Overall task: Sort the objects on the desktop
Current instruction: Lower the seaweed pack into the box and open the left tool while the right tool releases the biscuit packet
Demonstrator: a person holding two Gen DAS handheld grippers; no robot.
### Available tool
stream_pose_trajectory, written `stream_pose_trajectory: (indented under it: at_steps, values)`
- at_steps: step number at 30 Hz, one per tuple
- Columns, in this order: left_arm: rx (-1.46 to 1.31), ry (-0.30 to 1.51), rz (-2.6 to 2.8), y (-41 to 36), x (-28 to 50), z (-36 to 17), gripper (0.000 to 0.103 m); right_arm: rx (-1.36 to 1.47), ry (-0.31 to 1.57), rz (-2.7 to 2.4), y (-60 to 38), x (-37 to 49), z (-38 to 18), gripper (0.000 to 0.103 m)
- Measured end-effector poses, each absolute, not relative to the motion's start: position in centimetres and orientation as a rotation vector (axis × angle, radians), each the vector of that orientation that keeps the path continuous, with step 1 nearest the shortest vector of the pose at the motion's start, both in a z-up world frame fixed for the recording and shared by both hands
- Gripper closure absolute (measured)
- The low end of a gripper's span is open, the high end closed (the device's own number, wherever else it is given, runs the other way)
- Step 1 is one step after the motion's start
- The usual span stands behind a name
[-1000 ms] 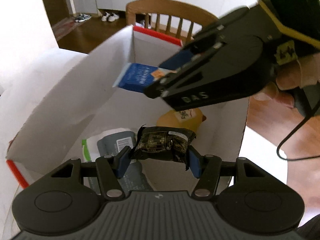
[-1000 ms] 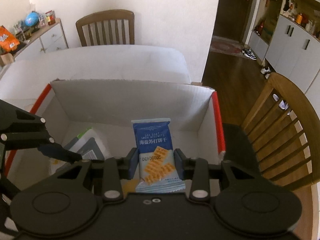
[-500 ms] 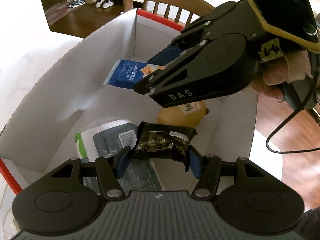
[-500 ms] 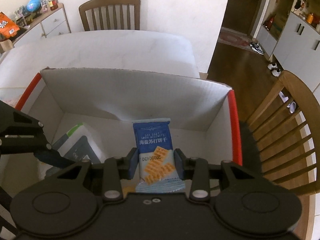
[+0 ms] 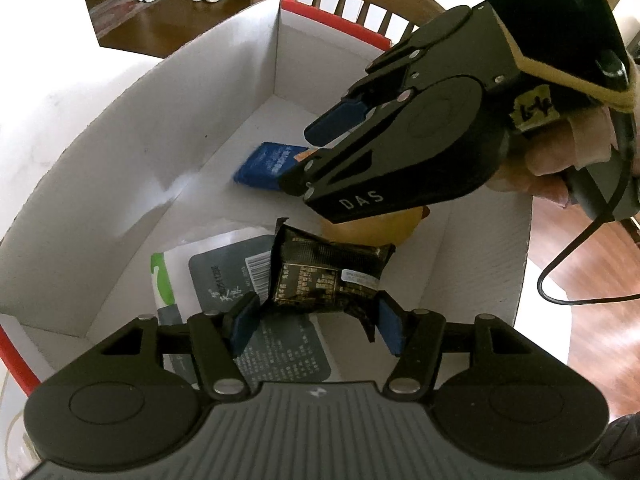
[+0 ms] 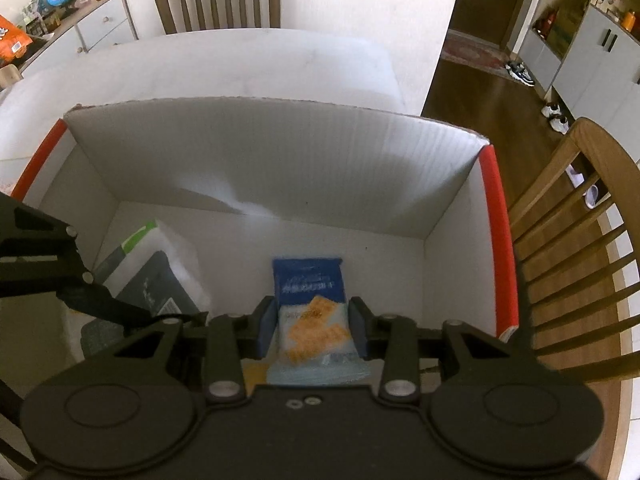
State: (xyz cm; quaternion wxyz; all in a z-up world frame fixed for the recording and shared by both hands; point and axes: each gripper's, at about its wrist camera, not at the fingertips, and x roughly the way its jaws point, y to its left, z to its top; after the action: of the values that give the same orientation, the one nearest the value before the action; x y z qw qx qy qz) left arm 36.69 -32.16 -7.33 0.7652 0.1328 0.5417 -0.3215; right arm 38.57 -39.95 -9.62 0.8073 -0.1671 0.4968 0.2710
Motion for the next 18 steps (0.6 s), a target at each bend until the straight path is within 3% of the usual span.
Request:
stream_pose_trajectory:
  at_steps: [5, 18]
  values:
    - [0.285, 1.159, -0.700, -31.6, 35.9, -6.7, 0.034, -0.353, 1.067, 0.568, -40.0, 38.7, -9.6, 0.062]
    - [0.251, 1.089, -0.678, -30.8, 34.8, -4.9, 0.033, -0.317, 1.047, 0.584, -40.7, 37.3, -7.8, 0.053]
